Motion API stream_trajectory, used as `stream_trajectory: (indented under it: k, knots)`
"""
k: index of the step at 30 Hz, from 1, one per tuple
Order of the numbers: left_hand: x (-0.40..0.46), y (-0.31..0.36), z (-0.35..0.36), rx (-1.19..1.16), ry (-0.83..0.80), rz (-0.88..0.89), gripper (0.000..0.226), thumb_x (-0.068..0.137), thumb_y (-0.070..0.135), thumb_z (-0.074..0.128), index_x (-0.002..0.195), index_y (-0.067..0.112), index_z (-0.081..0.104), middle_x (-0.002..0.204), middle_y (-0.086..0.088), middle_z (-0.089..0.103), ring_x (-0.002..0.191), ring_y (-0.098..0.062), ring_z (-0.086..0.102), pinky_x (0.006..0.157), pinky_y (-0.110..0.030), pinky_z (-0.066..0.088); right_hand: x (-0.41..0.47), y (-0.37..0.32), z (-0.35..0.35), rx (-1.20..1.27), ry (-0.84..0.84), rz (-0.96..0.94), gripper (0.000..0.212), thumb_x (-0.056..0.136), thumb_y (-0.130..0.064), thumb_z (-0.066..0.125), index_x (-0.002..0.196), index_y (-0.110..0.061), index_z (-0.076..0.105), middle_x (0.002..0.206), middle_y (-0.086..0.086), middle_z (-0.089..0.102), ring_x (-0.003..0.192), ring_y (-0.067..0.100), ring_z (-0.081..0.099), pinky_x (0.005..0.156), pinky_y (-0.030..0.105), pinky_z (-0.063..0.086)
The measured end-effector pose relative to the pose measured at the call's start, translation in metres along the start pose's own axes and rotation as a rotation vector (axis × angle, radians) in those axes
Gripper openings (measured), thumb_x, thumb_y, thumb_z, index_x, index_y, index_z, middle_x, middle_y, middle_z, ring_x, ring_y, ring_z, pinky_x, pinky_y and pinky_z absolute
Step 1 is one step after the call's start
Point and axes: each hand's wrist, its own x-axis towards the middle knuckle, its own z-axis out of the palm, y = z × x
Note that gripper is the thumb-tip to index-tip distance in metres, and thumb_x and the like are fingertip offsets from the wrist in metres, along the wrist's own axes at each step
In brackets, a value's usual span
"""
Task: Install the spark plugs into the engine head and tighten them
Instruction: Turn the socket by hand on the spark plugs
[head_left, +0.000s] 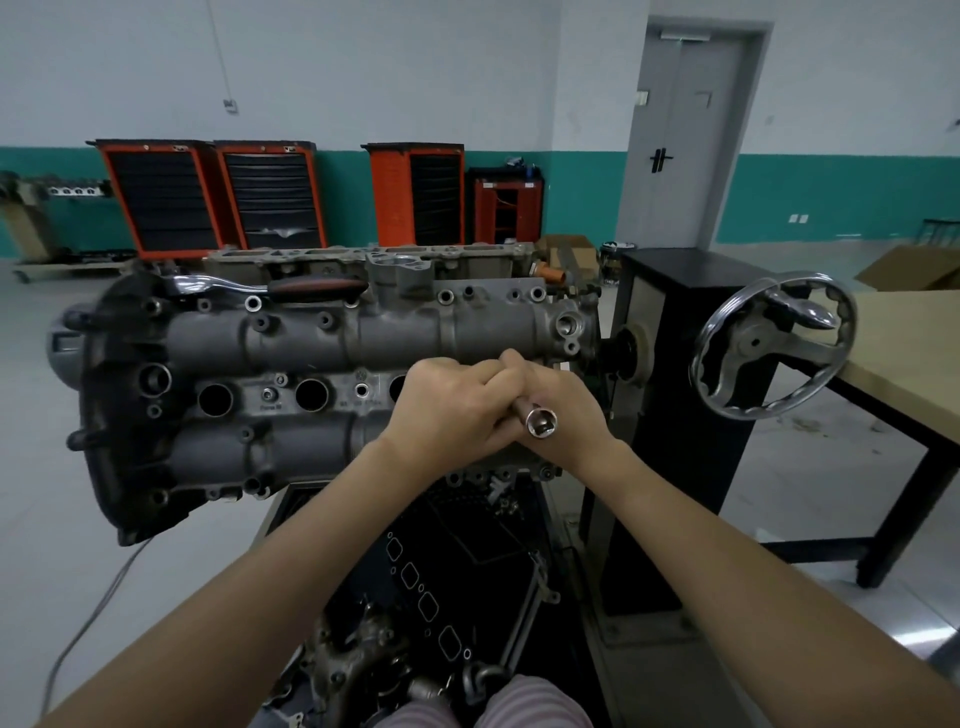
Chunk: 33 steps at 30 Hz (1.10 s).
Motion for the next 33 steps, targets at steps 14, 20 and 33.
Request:
stream_trajectory:
  k: [14,20,33]
  knots:
    - [-0.014,0.029,0.003,0.066,-0.021,-0.445,0.044,0.053,0.007,0.084,0.045,0.014,0.041,0.037,0.001,0.037,0.03,-0.017,0.032,0.043,-0.017,0.015,0.0,0.006,0.006,-0.052,0.016,0.057,0.015,0.083,-0.014,0.051,0.094,-0.005,0.046,0.076,0.005,0.056,0.07,0.032,0.054,0.055,0.033,0.031]
    - [-0.009,0.015,0.003,0.016,0.025,-0.236,0.036,0.069,0.016,0.073,0.048,0.014,0.043,0.041,0.0,0.042,0.034,-0.018,0.036,0.044,-0.02,0.02,-0.001,0.003,0.004,0.017,0.061,0.023,0.014,0.082,-0.012,0.054,0.089,-0.002,0.047,0.073,0.013,0.06,0.063,0.036,0.055,0.052,0.033,0.032]
    - [-0.002,-0.015,0.016,-0.011,-0.049,-0.028,0.025,0.077,0.029,0.054,0.062,0.011,0.046,0.055,-0.002,0.045,0.047,-0.019,0.044,0.048,-0.023,0.024,-0.002,0.002,0.002,0.029,0.107,-0.138,0.026,0.078,-0.013,0.051,0.086,0.011,0.057,0.068,0.019,0.061,0.047,0.037,0.055,0.04,0.031,0.039]
